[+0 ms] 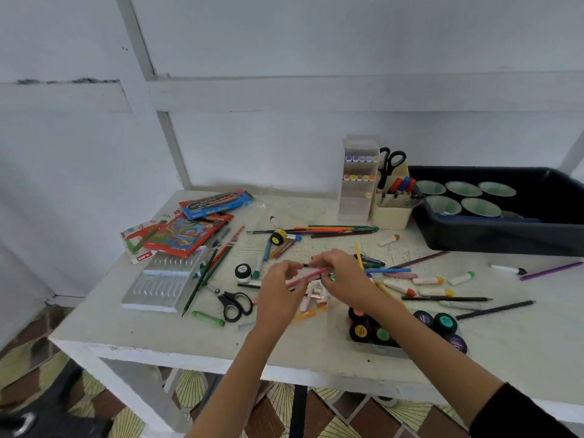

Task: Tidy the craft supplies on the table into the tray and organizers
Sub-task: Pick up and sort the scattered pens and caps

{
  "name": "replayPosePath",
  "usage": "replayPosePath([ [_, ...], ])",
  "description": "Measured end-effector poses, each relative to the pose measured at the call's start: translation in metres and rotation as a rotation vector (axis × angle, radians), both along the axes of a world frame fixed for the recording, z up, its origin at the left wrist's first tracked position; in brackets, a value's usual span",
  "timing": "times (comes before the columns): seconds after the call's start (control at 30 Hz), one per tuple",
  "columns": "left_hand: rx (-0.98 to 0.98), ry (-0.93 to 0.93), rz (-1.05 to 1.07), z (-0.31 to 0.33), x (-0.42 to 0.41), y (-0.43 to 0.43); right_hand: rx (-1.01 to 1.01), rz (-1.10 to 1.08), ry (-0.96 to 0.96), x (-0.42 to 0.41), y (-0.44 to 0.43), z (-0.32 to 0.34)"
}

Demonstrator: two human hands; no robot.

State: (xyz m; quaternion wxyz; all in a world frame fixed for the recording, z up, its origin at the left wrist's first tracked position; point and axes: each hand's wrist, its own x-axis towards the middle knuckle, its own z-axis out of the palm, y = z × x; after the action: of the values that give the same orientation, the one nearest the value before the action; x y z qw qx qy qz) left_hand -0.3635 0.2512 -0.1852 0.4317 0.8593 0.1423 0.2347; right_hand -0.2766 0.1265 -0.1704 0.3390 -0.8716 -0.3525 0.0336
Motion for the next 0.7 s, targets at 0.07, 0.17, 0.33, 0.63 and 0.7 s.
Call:
replayPosePath([
  [0.07, 0.066, 0.023, 0.054, 0.001, 0.006, 0.022, -0.011, 0.044, -0.014, 0.015, 0.021, 0.004],
  [0.17, 0.196, 0.105, 0.113, 0.0, 0.016, 0.055, -0.116, 0.128, -0.053, 0.042, 0.052, 0.007],
  [0.33, 0.363, 0.467, 0.122, 0.001, 0.03, 0.103, -0.324, 0.257, -0.264, 0.081, 0.099, 0.004],
  [0.63, 0.183, 0.517, 0.098, -0.006, 0.036, 0.129, -0.599, 0.456, -0.597, 0.115, 0.131, -0.019],
  [0.7, 0.173, 0.473, 0.115, -0.007, 0.036, 0.128, -0.545, 0.449, -0.598, 0.119, 0.132, -0.024],
])
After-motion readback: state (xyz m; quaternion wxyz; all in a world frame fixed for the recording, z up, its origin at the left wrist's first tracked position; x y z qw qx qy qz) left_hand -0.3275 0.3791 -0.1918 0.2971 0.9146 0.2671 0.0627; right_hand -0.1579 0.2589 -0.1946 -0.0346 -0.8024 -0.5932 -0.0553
